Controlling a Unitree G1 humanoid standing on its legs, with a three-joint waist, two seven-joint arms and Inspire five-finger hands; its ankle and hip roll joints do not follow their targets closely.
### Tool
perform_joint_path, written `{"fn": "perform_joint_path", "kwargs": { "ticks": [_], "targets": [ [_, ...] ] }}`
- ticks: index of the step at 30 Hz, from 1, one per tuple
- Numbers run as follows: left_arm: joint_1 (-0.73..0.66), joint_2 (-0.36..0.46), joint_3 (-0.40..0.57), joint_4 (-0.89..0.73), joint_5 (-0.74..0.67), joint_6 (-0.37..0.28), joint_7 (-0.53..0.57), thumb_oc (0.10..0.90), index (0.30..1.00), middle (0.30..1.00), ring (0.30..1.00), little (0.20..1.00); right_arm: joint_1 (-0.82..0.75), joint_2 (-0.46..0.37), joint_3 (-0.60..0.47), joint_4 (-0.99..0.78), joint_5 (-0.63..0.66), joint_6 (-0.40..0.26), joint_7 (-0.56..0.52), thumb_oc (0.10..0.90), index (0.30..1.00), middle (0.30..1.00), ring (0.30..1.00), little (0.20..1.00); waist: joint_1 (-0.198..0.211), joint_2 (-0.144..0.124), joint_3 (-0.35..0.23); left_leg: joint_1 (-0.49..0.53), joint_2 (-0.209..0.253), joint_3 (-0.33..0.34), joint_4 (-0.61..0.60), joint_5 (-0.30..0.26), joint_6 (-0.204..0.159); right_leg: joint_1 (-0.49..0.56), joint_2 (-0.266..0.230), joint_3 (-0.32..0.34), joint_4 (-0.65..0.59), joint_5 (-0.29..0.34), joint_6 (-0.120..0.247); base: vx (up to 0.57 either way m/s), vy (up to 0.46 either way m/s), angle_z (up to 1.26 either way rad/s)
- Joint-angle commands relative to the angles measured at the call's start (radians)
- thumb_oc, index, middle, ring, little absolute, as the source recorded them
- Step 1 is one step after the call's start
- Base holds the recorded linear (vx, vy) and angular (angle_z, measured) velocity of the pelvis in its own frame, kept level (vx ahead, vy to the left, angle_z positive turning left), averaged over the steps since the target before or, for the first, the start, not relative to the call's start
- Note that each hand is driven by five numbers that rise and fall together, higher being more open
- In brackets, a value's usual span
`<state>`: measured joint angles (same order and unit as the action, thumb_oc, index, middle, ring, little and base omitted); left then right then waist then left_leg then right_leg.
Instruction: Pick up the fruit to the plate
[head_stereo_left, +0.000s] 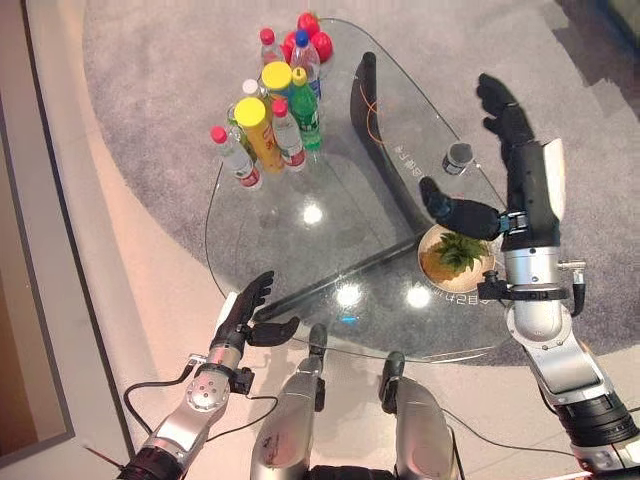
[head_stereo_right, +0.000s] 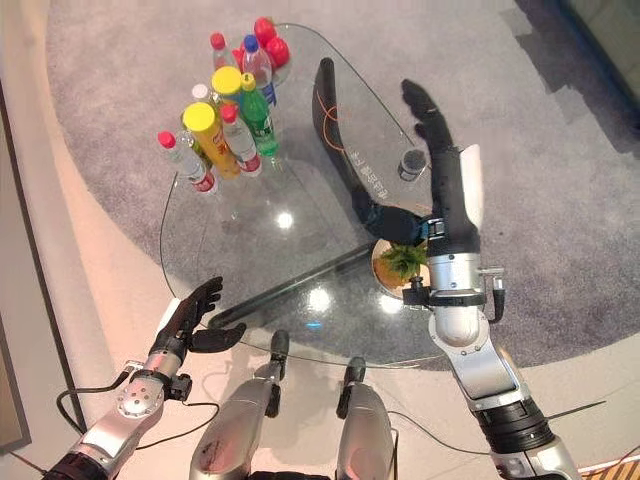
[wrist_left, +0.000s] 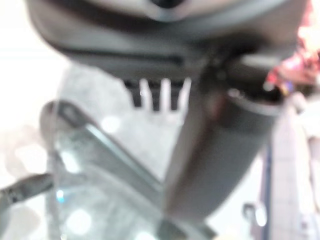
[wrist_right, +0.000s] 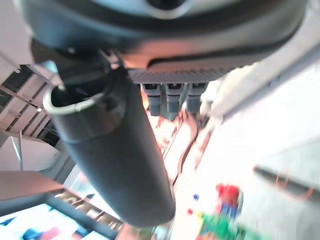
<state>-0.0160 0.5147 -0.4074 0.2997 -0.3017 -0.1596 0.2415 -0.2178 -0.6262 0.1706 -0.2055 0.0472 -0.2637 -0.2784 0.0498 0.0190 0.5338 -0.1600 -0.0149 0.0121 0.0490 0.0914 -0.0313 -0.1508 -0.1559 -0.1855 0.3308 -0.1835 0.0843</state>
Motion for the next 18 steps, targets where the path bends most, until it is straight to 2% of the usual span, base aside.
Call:
{"fn": "perform_joint_path", "kwargs": {
  "ticks": [1, 4, 7, 9, 10, 11, 12, 15, 16, 18],
  "targets": [
    [0.069, -0.025, 0.049, -0.004, -0.026, -0.077, -0.030, 0.800, 0.900, 0.900, 0.900, 0.900, -0.007, 0.010, 0.035, -0.117, 0.105, -0.083, 0.146, 0.800, 0.900, 0.900, 0.900, 0.900, -0.021, -0.056, -0.194, 0.061, -0.034, 0.044, 0.096, -0.147, -0.010, 0.077, 0.048, 0.013, -0.221, 0.179, 0.022, 0.06, -0.033, -0.02],
    [0.087, -0.050, 0.051, 0.028, -0.041, -0.089, -0.040, 0.800, 0.900, 0.900, 0.900, 0.900, 0.034, 0.027, 0.060, -0.108, 0.127, -0.065, 0.217, 0.800, 0.900, 0.900, 0.900, 0.900, -0.023, -0.056, -0.227, 0.090, -0.027, 0.041, 0.062, -0.137, -0.014, 0.102, 0.050, 0.013, -0.245, 0.184, 0.023, 0.02, -0.015, -0.02],
    [0.107, -0.080, 0.059, 0.061, -0.055, -0.100, -0.053, 0.800, 0.900, 0.900, 0.900, 0.900, 0.091, 0.047, 0.090, -0.079, 0.207, -0.032, 0.314, 0.800, 0.900, 0.900, 0.900, 0.900, -0.024, -0.059, -0.269, 0.119, -0.018, 0.042, 0.031, -0.129, -0.020, 0.130, 0.052, 0.010, -0.268, 0.187, 0.022, 0.02, -0.035, -0.01],
    [0.107, -0.080, 0.059, 0.061, -0.055, -0.100, -0.053, 0.800, 0.900, 0.900, 0.900, 0.900, 0.091, 0.047, 0.090, -0.079, 0.207, -0.032, 0.314, 0.800, 0.900, 0.900, 0.900, 0.900, -0.024, -0.059, -0.269, 0.119, -0.018, 0.042, 0.031, -0.129, -0.020, 0.130, 0.052, 0.010, -0.268, 0.187, 0.022, 0.01, -0.033, -0.01],
    [0.109, -0.107, 0.068, 0.102, -0.058, -0.150, -0.025, 0.800, 0.900, 0.900, 0.900, 0.900, 0.142, 0.085, 0.150, 0.012, 0.260, 0.027, 0.419, 0.800, 0.900, 0.900, 0.900, 0.900, -0.026, -0.062, -0.315, 0.152, -0.007, 0.041, -0.001, -0.121, -0.023, 0.160, 0.054, 0.005, -0.292, 0.190, 0.020, 0.02, -0.071, -0.04],
    [0.110, -0.109, 0.069, 0.104, -0.060, -0.152, -0.023, 0.800, 0.900, 0.900, 0.900, 0.900, 0.144, 0.088, 0.154, 0.019, 0.266, 0.032, 0.430, 0.800, 0.900, 0.900, 0.900, 0.900, -0.026, -0.062, -0.318, 0.155, -0.006, 0.041, -0.003, -0.120, -0.023, 0.163, 0.054, 0.005, -0.294, 0.190, 0.020, 0.02, -0.095, -0.04],
    [0.111, -0.116, 0.079, 0.118, -0.061, -0.151, -0.024, 0.800, 0.900, 0.900, 0.900, 0.900, 0.160, 0.100, 0.172, 0.053, 0.307, 0.066, 0.479, 0.800, 0.900, 0.900, 0.900, 0.900, -0.025, -0.064, -0.330, 0.165, -0.002, 0.041, -0.013, -0.117, -0.024, 0.172, 0.054, 0.002, -0.303, 0.192, 0.019, -0.01, -0.068, -0.04],
    [0.110, -0.127, 0.089, 0.160, -0.082, -0.139, -0.047, 0.800, 0.900, 0.900, 0.900, 0.900, 0.179, 0.124, 0.213, 0.151, 0.341, 0.083, 0.534, 0.800, 0.900, 0.900, 0.900, 0.900, -0.024, -0.067, -0.348, 0.182, 0.004, 0.037, -0.034, -0.109, -0.026, 0.189, 0.054, 0.001, -0.322, 0.198, 0.017, -0.03, -0.061, -0.01],
    [0.107, -0.137, 0.099, 0.191, -0.111, -0.131, -0.062, 0.800, 0.900, 0.900, 0.900, 0.900, 0.189, 0.142, 0.236, 0.207, 0.396, 0.143, 0.592, 0.800, 0.900, 0.900, 0.900, 0.900, -0.023, -0.066, -0.358, 0.194, 0.007, 0.035, -0.046, -0.104, -0.028, 0.201, 0.053, -0.002, -0.335, 0.204, 0.017, -0.03, -0.042, 0.01],
    [0.105, -0.143, 0.104, 0.218, -0.134, -0.110, -0.084, 0.800, 0.900, 0.900, 0.900, 0.900, 0.198, 0.156, 0.254, 0.262, 0.414, 0.160, 0.615, 0.800, 0.900, 0.900, 0.900, 0.900, -0.023, -0.067, -0.365, 0.201, 0.010, 0.035, -0.052, -0.102, -0.030, 0.210, 0.052, -0.003, -0.346, 0.208, 0.016, -0.04, -0.052, 0.04]
  ]
}}
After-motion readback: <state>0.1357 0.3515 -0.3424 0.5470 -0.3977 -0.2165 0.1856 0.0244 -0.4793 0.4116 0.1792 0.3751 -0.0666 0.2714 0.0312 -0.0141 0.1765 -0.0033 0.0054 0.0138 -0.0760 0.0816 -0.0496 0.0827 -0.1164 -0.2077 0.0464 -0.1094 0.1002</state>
